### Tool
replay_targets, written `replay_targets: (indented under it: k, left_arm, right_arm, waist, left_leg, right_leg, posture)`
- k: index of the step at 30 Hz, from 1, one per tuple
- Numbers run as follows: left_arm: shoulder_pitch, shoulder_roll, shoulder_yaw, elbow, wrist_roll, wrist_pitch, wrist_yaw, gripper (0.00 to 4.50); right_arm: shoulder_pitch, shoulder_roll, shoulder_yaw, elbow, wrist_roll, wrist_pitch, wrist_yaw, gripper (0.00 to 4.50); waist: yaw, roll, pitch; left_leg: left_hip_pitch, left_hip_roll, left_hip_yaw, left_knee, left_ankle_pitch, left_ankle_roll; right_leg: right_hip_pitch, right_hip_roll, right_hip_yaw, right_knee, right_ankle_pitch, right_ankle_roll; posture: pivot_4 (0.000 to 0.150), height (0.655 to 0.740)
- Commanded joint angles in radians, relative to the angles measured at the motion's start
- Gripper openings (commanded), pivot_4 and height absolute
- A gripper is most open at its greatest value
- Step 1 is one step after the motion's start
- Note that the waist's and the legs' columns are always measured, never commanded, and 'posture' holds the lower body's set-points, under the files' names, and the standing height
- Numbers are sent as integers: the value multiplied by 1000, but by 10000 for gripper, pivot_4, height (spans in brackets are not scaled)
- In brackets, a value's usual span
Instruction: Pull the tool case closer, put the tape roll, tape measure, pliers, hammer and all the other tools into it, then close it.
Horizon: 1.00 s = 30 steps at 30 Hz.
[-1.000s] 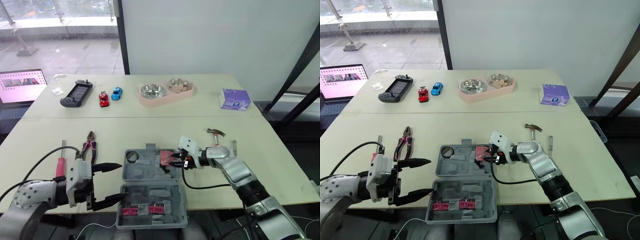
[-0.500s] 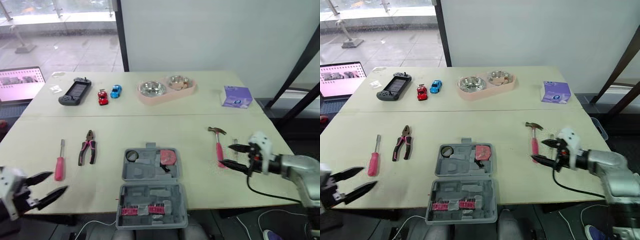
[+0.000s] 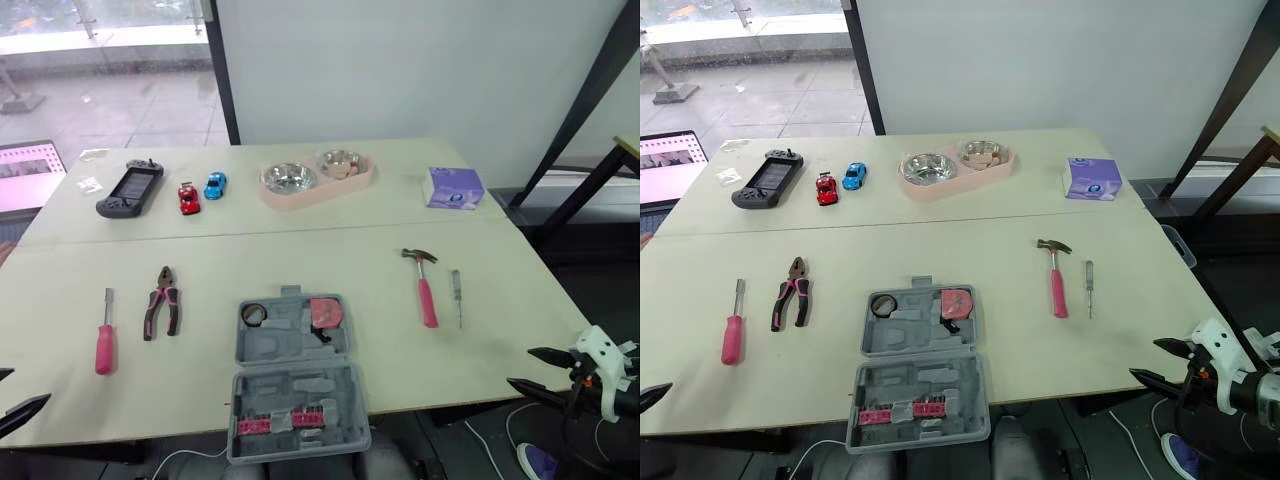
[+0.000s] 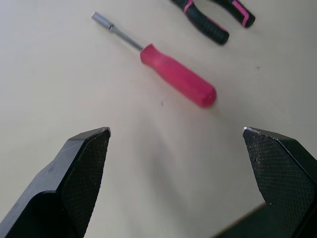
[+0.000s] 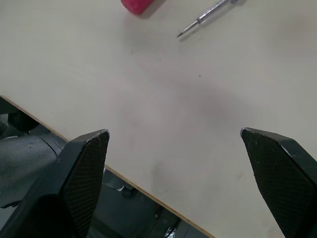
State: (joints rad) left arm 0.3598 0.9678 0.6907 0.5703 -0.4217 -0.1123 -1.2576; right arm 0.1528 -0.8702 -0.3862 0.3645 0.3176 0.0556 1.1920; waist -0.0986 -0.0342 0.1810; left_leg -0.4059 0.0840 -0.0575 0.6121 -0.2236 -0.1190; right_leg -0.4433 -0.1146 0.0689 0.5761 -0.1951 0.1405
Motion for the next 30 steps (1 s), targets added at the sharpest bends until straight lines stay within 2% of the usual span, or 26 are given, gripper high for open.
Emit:
replay_targets:
  k: [1, 9, 13, 17, 19, 21, 25, 30]
  left_arm:
    - [3, -2, 4, 7, 4, -23, -5, 45000]
    - [15, -47, 22, -36, -25, -17, 26, 45000]
    - [0, -210, 77, -231, -83, 14, 239, 45000]
    - [-25, -414, 85, -510, -131, 122, 539, 45000]
    - [-29, -502, 31, -672, -193, 315, 719, 45000]
    - [-54, -551, -3, -776, -256, 436, 821, 45000]
    - [-142, -569, -76, -837, -242, 545, 942, 45000]
    - [-311, -511, -186, -792, -127, 649, 1065, 45000]
  right_arm:
    - [1, -7, -14, 4, 5, -26, -5, 44734]
    - [-6, 3, -15, -61, 42, 15, -15, 44734]
    - [-21, 19, -16, -286, 160, 186, -40, 44734]
    - [-61, 34, 36, -520, 262, 365, -96, 44734]
    - [-130, 52, 100, -640, 320, 459, -141, 44734]
    - [-202, 75, 159, -703, 339, 504, -174, 44734]
    - [-349, 126, 287, -734, 306, 533, -214, 44734]
    - [-514, 197, 447, -706, 234, 523, -222, 44734]
  waist:
    - [0, -1, 0]
    - [3, 0, 0]
    - [2, 0, 0]
    - [12, -4, -1]
    - [18, -5, -1]
    - [30, -5, -1]
    - [53, -6, -2]
    - [60, -6, -2]
  left_leg:
    - [1, 0, 0, 0, 0, 0]
    - [3, 0, 0, 0, 0, 0]
    - [4, 0, 0, 1, 0, 0]
    - [4, 0, -1, 2, 0, 1]
    - [4, 0, -1, 2, 2, 3]
    - [5, 0, -1, 3, 2, 3]
    - [4, 0, -4, 3, 2, 3]
    - [3, -1, -6, 3, 2, 3]
  right_leg:
    - [-1, 0, 0, 2, 0, 0]
    - [0, 0, 0, 5, 0, 0]
    - [1, 0, 0, 4, 0, 0]
    - [3, 0, 1, 5, 0, 1]
    - [3, 0, 1, 6, 0, 1]
    - [4, 1, 1, 6, 0, 1]
    - [4, 3, 1, 7, 1, 0]
    - [5, 4, 1, 7, 3, -3]
  posture:
    - [1500, 7387]
    - [1500, 7387]
    - [1500, 7387]
    - [1500, 7387]
    - [1500, 7387]
    - [1500, 7387]
    - [1500, 7387]
    - [1500, 7387]
